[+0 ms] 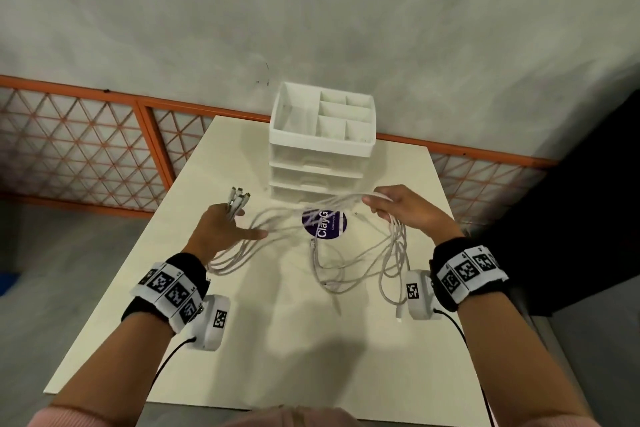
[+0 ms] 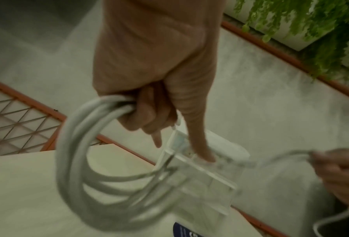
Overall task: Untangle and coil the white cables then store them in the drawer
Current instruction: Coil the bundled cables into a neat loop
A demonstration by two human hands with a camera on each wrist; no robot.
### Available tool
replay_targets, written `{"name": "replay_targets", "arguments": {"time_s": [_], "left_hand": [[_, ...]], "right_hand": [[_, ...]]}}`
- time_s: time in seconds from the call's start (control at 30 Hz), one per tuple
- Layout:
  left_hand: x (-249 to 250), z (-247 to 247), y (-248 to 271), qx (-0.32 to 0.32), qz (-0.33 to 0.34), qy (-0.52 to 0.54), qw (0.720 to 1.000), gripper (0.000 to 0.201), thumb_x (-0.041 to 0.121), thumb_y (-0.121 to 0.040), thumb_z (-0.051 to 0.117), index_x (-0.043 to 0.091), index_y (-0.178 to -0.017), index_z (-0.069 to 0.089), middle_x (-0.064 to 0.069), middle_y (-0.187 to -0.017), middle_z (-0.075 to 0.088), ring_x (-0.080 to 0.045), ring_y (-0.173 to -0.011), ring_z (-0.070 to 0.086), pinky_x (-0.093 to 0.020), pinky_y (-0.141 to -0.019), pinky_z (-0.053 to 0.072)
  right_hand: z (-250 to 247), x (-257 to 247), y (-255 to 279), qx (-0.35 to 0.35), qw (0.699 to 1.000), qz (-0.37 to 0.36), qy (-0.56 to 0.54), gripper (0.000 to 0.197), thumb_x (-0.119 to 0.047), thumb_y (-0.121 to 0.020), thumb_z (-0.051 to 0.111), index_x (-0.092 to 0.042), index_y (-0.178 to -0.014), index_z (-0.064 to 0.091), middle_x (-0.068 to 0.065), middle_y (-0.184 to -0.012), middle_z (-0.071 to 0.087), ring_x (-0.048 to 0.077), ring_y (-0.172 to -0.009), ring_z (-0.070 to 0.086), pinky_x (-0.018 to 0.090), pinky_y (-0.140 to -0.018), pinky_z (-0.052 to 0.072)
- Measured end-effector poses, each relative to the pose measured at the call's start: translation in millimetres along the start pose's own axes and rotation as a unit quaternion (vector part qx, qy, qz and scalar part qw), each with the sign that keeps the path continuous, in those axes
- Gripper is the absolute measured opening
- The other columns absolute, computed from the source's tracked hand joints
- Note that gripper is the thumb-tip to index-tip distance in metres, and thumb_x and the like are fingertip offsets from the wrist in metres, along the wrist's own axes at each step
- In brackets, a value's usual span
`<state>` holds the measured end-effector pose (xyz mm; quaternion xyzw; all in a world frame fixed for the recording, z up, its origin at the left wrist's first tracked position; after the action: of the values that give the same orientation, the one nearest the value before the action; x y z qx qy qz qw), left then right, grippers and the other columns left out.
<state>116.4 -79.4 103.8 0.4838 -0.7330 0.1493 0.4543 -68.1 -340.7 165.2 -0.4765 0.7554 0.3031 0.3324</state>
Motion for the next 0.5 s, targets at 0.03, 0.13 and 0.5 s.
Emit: {"name": "replay_targets", "arguments": {"time_s": [0.03, 0.13, 0.5], "left_hand": [[7, 0, 4, 0.001, 0.017, 0.043, 0.999, 0.047, 0.027, -0.062, 0.088, 0.011, -0.097, 0.061, 0.002, -0.059, 0.045, -0.015, -0.058, 0.047, -0.023, -0.056, 0.034], [37, 0, 23, -0.006, 0.114, 0.135, 0.984, 0.035, 0.028, -0.073, 0.08, 0.018, -0.103, 0.065, 0.007, -0.052, 0.033, -0.006, -0.045, 0.031, -0.021, -0.05, 0.027], [94, 47, 56, -0.25, 0.235, 0.125, 0.931, 0.027, 0.023, -0.102, 0.036, 0.036, -0.083, 0.051, 0.014, -0.043, 0.044, 0.0, -0.037, 0.028, -0.019, -0.041, 0.024]], "right_hand": [[5, 4, -2, -0.013, 0.999, 0.004, 0.04, 0.034, -0.034, -0.092, 0.057, -0.015, -0.064, 0.055, -0.003, -0.053, 0.049, 0.002, -0.044, 0.043, 0.02, -0.055, 0.034], [25, 11, -8, -0.047, 0.992, 0.023, 0.112, 0.031, -0.034, -0.091, 0.059, -0.014, -0.068, 0.058, -0.002, -0.055, 0.052, 0.009, -0.05, 0.048, 0.023, -0.055, 0.036], [44, -61, -2, -0.076, 0.993, -0.082, -0.033, 0.041, -0.043, -0.091, 0.053, -0.006, -0.074, 0.06, -0.005, -0.055, 0.054, 0.014, -0.057, 0.05, 0.022, -0.058, 0.038]]}}
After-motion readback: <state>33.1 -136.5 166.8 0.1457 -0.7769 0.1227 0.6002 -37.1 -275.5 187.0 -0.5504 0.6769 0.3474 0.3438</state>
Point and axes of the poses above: each hand's wrist, its own y-axis away from the middle knuckle, its own z-axis out of the palm, x = y × z, the point moved 3 cm from there along -y, towards the middle knuckle
